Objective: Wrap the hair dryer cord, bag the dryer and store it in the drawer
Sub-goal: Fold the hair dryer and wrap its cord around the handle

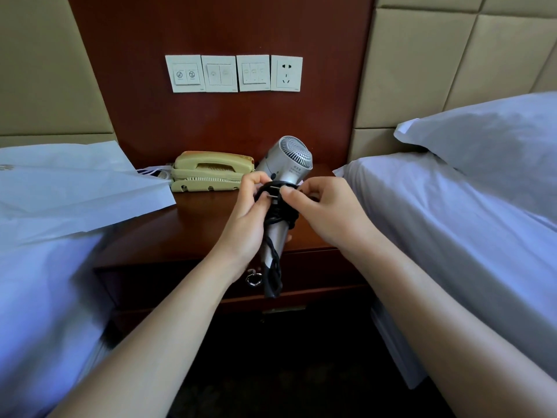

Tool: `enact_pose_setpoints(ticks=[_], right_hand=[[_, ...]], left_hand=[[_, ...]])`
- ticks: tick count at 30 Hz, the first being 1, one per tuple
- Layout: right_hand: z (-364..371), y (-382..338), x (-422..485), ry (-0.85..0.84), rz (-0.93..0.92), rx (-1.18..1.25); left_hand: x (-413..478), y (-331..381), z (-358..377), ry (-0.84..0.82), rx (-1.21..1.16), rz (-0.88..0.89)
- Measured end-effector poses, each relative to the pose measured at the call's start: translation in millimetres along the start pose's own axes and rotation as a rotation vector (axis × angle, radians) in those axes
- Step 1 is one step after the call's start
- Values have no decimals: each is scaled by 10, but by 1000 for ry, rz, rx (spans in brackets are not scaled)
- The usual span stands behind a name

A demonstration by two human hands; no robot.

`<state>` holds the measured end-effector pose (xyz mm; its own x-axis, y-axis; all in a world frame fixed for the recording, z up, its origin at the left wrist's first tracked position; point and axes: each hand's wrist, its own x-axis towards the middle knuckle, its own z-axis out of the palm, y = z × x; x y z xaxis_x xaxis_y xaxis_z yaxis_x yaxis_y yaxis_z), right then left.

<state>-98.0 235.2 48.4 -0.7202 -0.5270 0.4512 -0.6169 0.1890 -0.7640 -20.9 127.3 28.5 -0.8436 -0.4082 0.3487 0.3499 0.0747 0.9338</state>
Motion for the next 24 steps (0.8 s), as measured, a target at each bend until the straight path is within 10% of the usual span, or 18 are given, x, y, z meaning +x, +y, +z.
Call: enact_pose_setpoints(ticks=[24], right_hand=[[-167,206,45,-346,-210,2]], left_hand=[[33,-49,-62,-94,263,14]])
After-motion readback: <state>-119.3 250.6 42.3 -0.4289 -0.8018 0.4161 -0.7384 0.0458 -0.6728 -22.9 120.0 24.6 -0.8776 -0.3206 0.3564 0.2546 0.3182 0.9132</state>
